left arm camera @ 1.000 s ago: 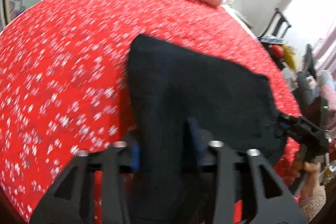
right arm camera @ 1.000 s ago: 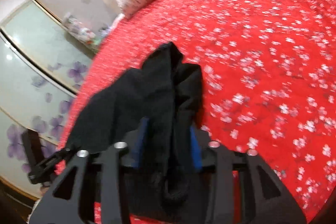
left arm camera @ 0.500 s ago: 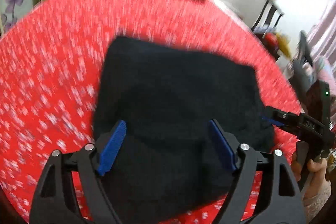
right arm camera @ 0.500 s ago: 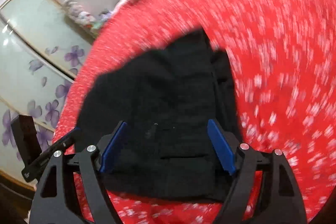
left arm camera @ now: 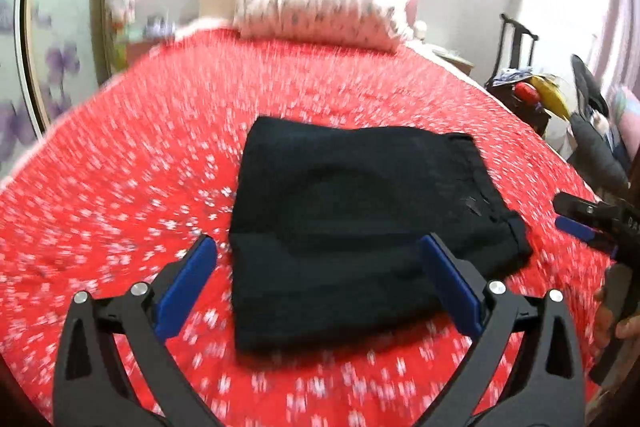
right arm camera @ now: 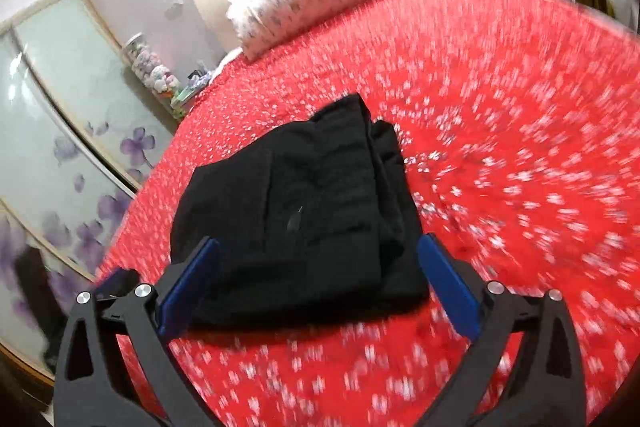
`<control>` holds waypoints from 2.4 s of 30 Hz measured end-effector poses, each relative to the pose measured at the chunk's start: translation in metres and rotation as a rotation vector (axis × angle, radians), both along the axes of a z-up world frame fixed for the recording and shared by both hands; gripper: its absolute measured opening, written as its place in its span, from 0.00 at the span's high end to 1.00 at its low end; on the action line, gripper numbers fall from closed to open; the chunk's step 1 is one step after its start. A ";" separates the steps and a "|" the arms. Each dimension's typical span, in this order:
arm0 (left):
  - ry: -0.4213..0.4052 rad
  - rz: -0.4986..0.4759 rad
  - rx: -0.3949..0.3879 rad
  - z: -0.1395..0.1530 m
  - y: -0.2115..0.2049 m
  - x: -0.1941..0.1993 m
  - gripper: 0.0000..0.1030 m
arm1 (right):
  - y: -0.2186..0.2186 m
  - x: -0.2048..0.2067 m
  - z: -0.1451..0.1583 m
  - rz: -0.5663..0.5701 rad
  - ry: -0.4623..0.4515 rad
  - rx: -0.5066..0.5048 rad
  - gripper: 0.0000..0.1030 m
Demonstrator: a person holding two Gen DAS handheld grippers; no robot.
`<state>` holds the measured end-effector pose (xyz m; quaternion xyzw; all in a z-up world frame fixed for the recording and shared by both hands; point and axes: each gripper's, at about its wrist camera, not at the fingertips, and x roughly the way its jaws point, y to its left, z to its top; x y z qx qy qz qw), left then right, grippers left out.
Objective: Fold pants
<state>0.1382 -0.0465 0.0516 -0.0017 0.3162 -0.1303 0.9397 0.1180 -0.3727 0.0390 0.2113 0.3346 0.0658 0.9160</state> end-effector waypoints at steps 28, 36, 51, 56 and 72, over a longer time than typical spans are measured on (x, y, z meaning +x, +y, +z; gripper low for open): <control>-0.033 0.097 0.061 -0.029 -0.016 -0.132 0.02 | 0.093 -0.146 -0.027 -0.163 -0.150 -0.339 0.01; -0.041 0.142 0.078 -0.030 -0.011 -0.129 0.02 | 0.079 -0.144 -0.032 -0.236 -0.106 -0.321 0.01; 0.025 0.102 0.084 -0.040 -0.015 -0.116 0.02 | 0.094 -0.147 -0.028 -0.201 -0.153 -0.400 0.01; 0.033 0.081 0.120 -0.043 -0.024 -0.114 0.02 | 0.085 -0.145 -0.029 -0.216 -0.139 -0.374 0.01; 0.033 0.103 0.140 -0.044 -0.027 -0.116 0.02 | 0.085 -0.144 -0.029 -0.200 -0.142 -0.376 0.01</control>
